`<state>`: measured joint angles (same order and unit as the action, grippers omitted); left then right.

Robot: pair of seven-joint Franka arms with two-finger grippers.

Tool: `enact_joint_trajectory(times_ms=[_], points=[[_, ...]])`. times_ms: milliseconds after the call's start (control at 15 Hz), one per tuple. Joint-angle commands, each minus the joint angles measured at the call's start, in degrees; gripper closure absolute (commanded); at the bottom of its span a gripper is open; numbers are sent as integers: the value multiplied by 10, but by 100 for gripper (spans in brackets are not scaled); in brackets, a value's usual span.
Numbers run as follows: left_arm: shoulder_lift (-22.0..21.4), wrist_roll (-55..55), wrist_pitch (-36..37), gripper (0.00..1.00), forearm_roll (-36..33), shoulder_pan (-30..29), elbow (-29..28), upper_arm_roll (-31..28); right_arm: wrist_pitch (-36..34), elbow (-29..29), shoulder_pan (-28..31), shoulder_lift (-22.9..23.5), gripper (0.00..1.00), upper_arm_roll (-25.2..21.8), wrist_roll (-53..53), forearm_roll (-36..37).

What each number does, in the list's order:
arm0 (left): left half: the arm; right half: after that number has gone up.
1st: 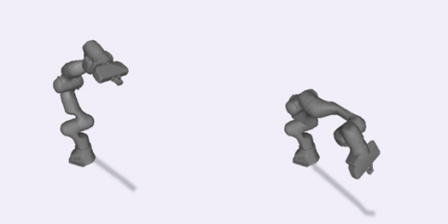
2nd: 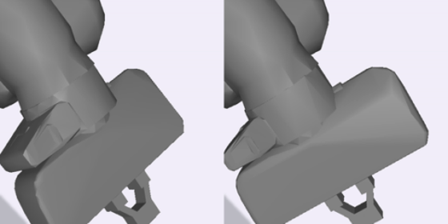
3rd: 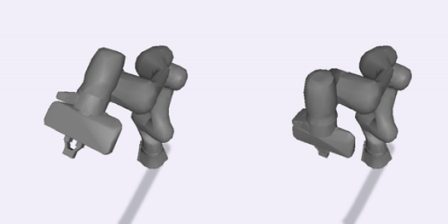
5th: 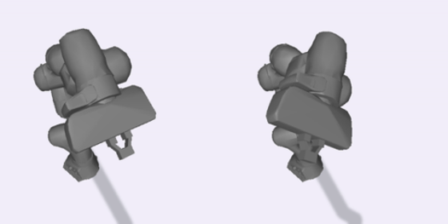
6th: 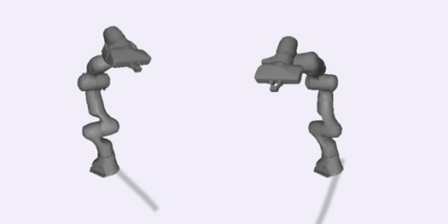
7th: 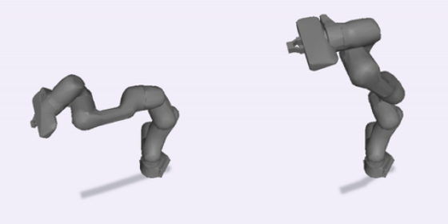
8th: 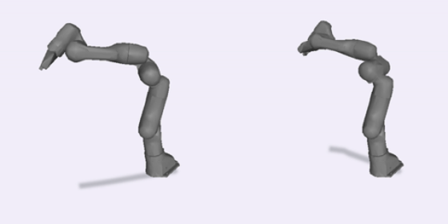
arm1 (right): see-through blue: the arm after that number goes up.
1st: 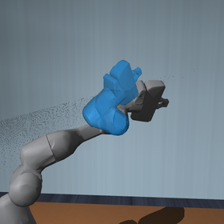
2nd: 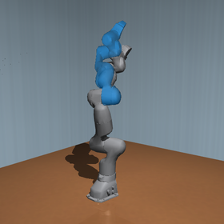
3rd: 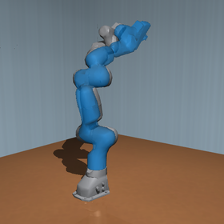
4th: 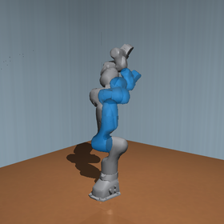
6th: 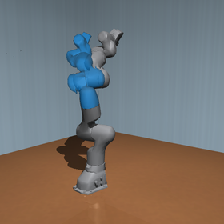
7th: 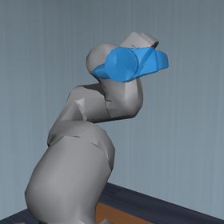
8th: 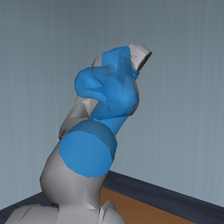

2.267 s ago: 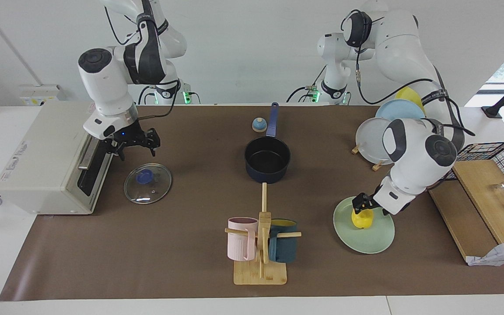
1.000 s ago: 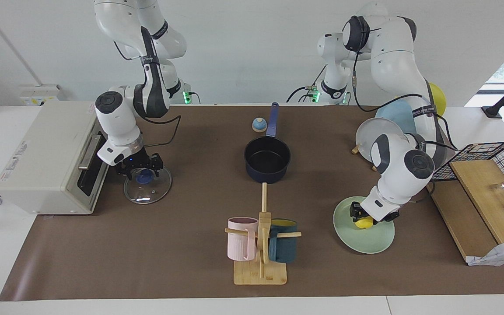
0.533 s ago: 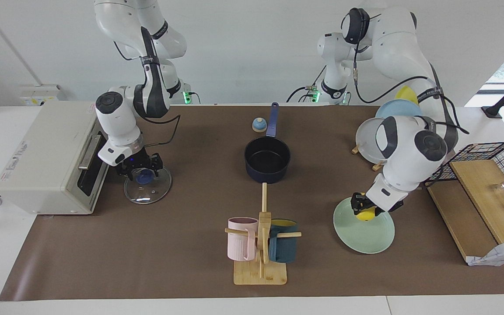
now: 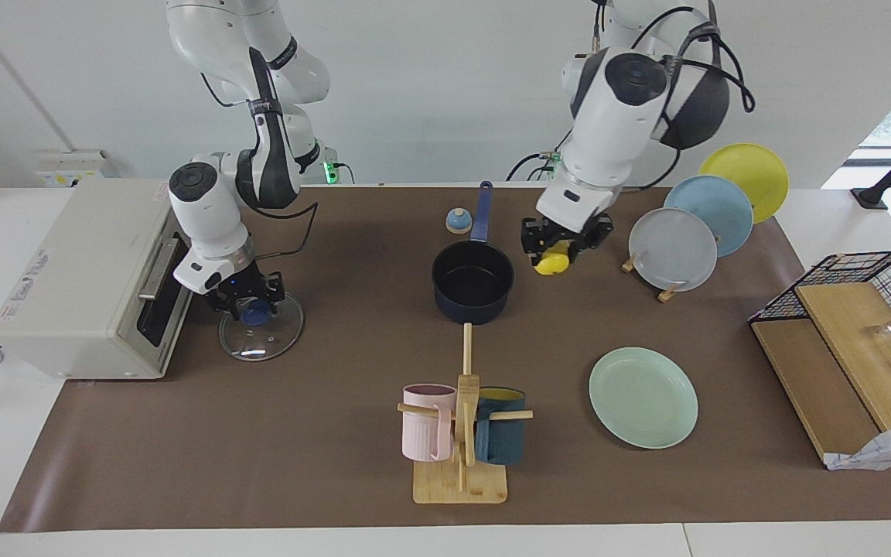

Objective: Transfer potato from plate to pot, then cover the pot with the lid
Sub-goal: 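Carry the potato with the left gripper over the black saucepan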

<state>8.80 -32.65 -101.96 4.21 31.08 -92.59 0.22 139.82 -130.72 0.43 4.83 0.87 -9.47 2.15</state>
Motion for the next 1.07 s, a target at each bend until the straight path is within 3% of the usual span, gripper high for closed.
enact_joint_trajectory(times_ms=[0, 200, 467, 600, 733, 1000], points=[[-71, -58, -133, 100, 4, 63, -164, -12, 6, -7, 11, -3, 23, 4, -21, -10], [-57, -61, -198, 100, 4, 86, -210, -13, 5, -7, 11, -3, 24, 4, -22, -10], [-19, -60, -251, 100, 1, 89, -217, -13, 4, -6, 11, -3, 48, 5, -29, -10], [-1, -63, -271, 100, -1, 92, -221, -14, -12, 2, 9, -3, 64, 5, -30, -10], [6, -63, -291, 100, -4, 95, -229, -14, -53, 35, 5, 3, 79, 6, -30, -9], [17, -66, -318, 100, -13, 106, -249, -14, -180, 144, -23, 10, 84, 11, -27, -9]])
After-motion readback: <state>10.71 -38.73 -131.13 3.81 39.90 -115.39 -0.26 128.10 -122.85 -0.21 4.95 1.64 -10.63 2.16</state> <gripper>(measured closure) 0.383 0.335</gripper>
